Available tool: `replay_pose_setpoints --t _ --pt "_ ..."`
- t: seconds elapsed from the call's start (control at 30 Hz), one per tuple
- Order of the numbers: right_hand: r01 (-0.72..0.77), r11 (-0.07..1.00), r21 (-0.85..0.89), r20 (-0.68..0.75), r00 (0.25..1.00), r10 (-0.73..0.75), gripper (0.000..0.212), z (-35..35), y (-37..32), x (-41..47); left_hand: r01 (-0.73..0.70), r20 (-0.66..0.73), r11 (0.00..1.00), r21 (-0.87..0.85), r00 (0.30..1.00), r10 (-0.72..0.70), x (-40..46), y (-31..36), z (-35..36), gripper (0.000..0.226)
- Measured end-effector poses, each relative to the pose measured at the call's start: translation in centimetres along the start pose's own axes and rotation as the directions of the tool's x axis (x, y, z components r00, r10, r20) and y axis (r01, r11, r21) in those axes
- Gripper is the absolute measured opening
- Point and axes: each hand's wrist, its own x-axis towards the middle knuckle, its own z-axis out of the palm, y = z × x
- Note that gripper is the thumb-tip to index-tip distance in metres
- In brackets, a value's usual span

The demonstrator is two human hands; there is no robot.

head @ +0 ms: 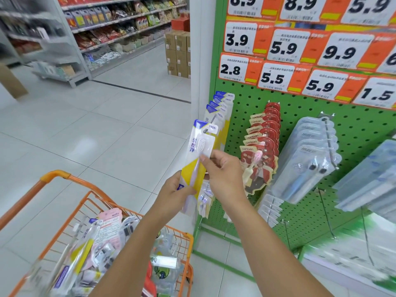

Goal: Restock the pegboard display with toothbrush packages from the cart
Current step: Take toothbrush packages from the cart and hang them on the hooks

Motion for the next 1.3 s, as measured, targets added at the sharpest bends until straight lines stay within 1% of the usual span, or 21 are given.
replay_pose_setpoints --t 0.07,0.1,0.2,0.3,0.37,0.43,0.5,0.6,0.67,0.77,0.83,0.87,0.93,0.97,1.0,1.03,1.07,1.13,1.17,1.23,1.3 --pt "-0.027 1.000 0.006 -0.023 0.999 0.027 0.044 0.2 0.4 0.6 0.009 -0.004 1.000 0.025 1.000 -0.009 0.4 0.1 -0.1 0.051" --pt "-0.032 0.999 0.004 -0.039 0.999 0.032 0.045 0.3 0.5 0.9 0.022 -0.021 0.999 0.037 1.000 -0.021 0.7 0.0 0.0 0.053" --pt "-0.057 0.998 0.005 -0.118 0.991 0.058 0.038 0.5 0.5 2.1 0.045 -0.113 0.996 0.074 0.993 -0.036 1.5 -0.2 0.3 0.042" --pt "-0.135 0.989 0.053 -0.209 0.967 0.143 0.039 0.8 0.2 3.7 0.037 -0.221 0.996 0.085 0.975 -0.017 1.9 -0.6 0.4 0.047" --pt "-0.232 0.968 0.100 -0.245 0.937 0.249 0.041 1.0 0.0 4.6 0.048 -0.274 0.996 0.070 0.961 -0.027 1.6 -0.9 0.3 0.049" --pt "-0.338 0.917 0.212 -0.237 0.893 0.384 0.042 1.3 -0.2 4.9 0.057 -0.295 0.997 0.049 0.955 -0.040 1.0 -1.7 0.0 0.045" --pt "-0.415 0.862 0.292 -0.203 0.854 0.480 0.039 1.5 -0.4 4.7 0.080 -0.309 0.997 0.015 0.948 -0.072 -0.2 -2.5 -0.3 0.038" --pt "-0.453 0.794 0.407 -0.182 0.811 0.556 0.035 2.2 0.5 4.3 0.158 -0.350 0.987 -0.042 0.922 -0.162 -2.9 -4.9 -0.6 0.033" --pt "-0.497 0.762 0.416 -0.169 0.781 0.601 0.037 3.1 2.2 2.9 0.218 -0.387 0.974 -0.062 0.894 -0.224 -5.2 -7.1 -1.1 0.030" --pt "-0.592 0.740 0.319 -0.063 0.766 0.639 0.022 5.0 5.8 -1.9 0.338 -0.476 0.938 -0.075 0.815 -0.331 -9.6 -11.1 -2.7 0.025" --pt "-0.680 0.716 0.156 0.102 0.733 0.673 0.014 6.4 8.3 -5.9 0.430 -0.544 0.899 -0.089 0.735 -0.405 -12.8 -14.0 -4.5 0.022" --pt "-0.712 0.701 0.045 0.218 0.692 0.688 0.011 7.2 9.3 -8.0 0.467 -0.578 0.879 -0.098 0.692 -0.432 -14.4 -15.2 -5.7 0.021" --pt "-0.713 0.674 -0.191 0.437 0.553 0.709 0.008 9.1 10.9 -11.6 0.505 -0.654 0.855 -0.117 0.608 -0.449 -16.8 -17.2 -8.4 0.018" --pt "-0.655 0.685 -0.318 0.510 0.491 0.706 0.008 10.3 11.5 -12.9 0.517 -0.697 0.849 -0.113 0.567 -0.438 -17.6 -18.0 -9.9 0.018" --pt "-0.568 0.706 -0.422 0.554 0.454 0.697 0.008 11.7 12.2 -13.8 0.533 -0.732 0.840 -0.100 0.532 -0.425 -18.2 -18.7 -11.4 0.020" --pt "-0.475 0.727 -0.496 0.577 0.445 0.685 0.007 13.1 12.6 -14.5 0.546 -0.759 0.832 -0.094 0.502 -0.415 -18.7 -19.4 -13.0 0.023" --pt "-0.412 0.741 -0.530 0.586 0.454 0.671 0.005 14.7 13.0 -14.9 0.563 -0.773 0.821 -0.096 0.477 -0.418 -19.2 -20.1 -14.6 0.029" --pt "-0.354 0.759 -0.546 0.571 0.506 0.647 0.005 18.3 13.8 -15.3 0.572 -0.795 0.812 -0.116 0.437 -0.422 -20.0 -21.8 -17.8 0.042" --pt "-0.323 0.764 -0.559 0.555 0.538 0.634 0.011 20.4 14.0 -15.5 0.570 -0.802 0.812 -0.126 0.423 -0.421 -20.4 -22.6 -19.2 0.046" --pt "-0.329 0.768 -0.549 0.523 0.581 0.623 0.028 25.0 14.5 -15.5 0.565 -0.805 0.818 -0.106 0.435 -0.404 -21.0 -24.3 -22.0 0.043" --pt "-0.456 0.743 -0.489 0.456 0.593 0.664 0.046 29.9 15.5 -15.3 0.560 -0.787 0.828 -0.020 0.503 -0.359 -20.9 -26.1 -24.1 0.038"
